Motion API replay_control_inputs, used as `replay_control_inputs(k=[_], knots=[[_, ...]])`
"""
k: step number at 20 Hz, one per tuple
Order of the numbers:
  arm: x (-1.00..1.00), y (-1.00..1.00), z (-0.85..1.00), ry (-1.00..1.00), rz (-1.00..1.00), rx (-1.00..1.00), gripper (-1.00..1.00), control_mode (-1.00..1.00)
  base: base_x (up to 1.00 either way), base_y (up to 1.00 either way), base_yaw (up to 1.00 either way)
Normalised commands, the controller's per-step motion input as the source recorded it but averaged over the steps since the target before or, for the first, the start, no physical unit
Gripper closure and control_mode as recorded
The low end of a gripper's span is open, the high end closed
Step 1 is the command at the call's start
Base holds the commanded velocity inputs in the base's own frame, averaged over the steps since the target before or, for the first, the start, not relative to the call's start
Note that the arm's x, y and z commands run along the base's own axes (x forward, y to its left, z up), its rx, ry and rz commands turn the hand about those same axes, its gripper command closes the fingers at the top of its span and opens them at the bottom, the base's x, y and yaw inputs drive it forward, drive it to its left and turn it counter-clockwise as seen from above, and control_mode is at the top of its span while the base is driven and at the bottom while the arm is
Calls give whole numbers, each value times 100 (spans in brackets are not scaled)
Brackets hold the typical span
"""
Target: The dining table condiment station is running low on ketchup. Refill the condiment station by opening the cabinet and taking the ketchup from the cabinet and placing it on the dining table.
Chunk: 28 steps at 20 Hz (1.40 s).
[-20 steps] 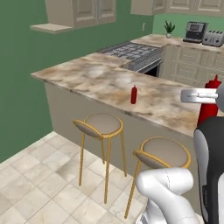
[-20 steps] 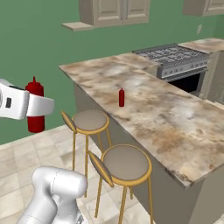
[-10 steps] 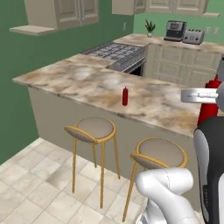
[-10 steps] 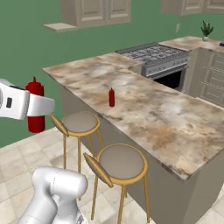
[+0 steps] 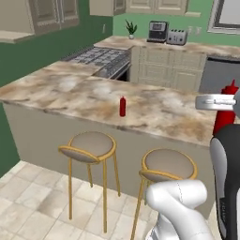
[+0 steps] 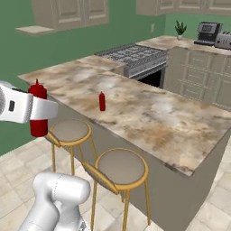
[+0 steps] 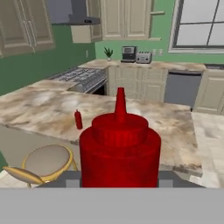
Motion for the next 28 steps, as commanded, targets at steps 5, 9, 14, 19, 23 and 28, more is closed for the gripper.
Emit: replay_control_inputs(k=[5,9,14,19,23,28], knots=[[0,0,0,0,0,0,100,100,7,100,-38],[0,0,0,0,0,0,100,100,0,100,-46],[0,0,0,0,0,0,100,100,7,93,-44],[0,0,0,0,0,0,100,100,42,50,-37],[0,0,0,0,0,0,100,100,60,14,-27],[0,0,0,0,0,0,100,100,67,-14,-11]])
